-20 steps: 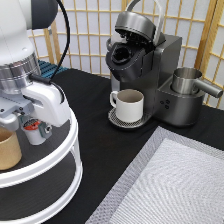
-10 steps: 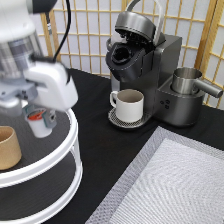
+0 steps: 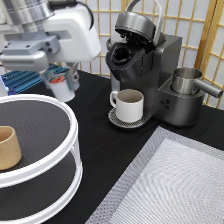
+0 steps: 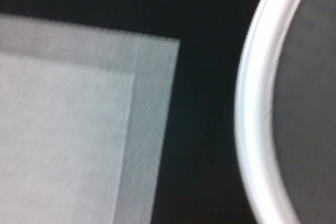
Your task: Make coffee
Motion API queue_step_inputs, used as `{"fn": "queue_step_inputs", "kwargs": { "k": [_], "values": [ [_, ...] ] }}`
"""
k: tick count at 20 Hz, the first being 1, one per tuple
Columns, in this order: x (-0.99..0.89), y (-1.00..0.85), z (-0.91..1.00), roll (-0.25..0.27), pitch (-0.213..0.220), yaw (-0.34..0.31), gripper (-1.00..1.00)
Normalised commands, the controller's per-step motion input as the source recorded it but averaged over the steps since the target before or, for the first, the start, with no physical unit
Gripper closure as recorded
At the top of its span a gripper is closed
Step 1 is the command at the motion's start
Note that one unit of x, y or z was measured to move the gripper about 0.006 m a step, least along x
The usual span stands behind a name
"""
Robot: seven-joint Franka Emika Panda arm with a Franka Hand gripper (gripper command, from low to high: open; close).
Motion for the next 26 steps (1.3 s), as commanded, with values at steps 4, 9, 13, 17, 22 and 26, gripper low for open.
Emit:
{"fn": "queue_step_inputs", "kwargs": {
  "k": [4, 9, 13, 17, 22, 26],
  "values": [
    [0.35, 0.43, 0.45, 0.288, 0.0, 0.081, 1.0],
    [0.34, 0.46, 0.44, 0.29, 0.0, 0.068, 1.0],
    [0.23, 0.55, 0.45, 0.294, 0.03, 0.062, 1.0],
    [0.19, 0.55, 0.5, 0.273, 0.058, 0.033, 1.0],
    [0.22, 0.53, 0.52, 0.25, 0.092, 0.01, 1.0],
    [0.2, 0.43, 0.31, 0.175, 0.072, -0.002, 1.0]
  ]
}}
